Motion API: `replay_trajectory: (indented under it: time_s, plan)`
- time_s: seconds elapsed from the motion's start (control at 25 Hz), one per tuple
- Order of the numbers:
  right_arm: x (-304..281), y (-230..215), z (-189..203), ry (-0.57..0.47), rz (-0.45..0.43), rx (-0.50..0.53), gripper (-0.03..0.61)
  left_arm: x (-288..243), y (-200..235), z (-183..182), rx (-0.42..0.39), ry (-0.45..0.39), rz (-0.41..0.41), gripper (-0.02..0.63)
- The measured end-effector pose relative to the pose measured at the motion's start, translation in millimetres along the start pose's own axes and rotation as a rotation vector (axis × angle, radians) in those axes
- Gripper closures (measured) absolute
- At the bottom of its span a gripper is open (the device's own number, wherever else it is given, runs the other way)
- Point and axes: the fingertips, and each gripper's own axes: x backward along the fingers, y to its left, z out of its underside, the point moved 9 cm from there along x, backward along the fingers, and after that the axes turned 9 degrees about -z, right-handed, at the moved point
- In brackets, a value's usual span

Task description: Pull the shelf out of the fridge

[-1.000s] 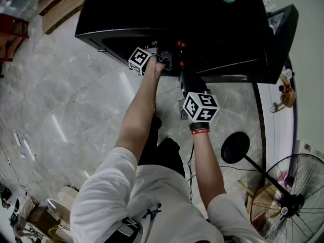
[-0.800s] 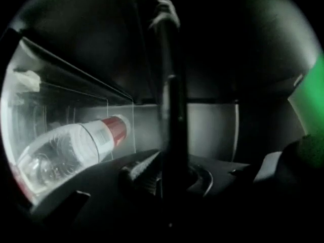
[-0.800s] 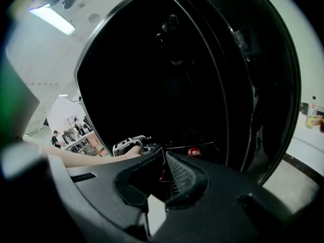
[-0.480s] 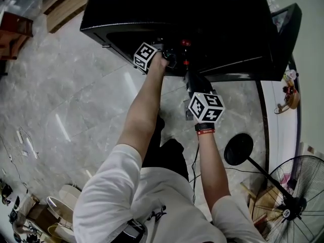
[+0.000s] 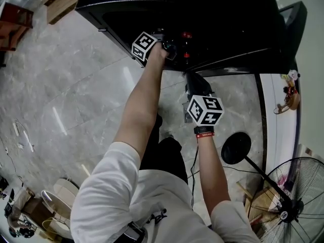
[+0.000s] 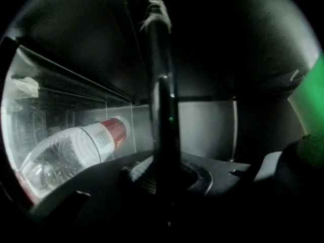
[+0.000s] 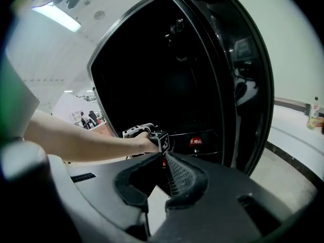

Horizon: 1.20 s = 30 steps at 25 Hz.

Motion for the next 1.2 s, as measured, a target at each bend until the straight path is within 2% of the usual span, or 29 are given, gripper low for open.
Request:
replay_trajectory:
  time_s: [0.4, 1.2]
  plan:
    - [7.8, -10.1, 6.4, 0.012, 0.007, 0.001, 0.549, 0.7, 2.8, 3.7, -0.005, 0.001, 0.000, 0.583]
    - [17.1, 0.9, -2.4, 0.017, -0.005, 0.017, 0.549, 23.5, 5.0, 8.0, -0.004, -0.019, -0.009, 0.583]
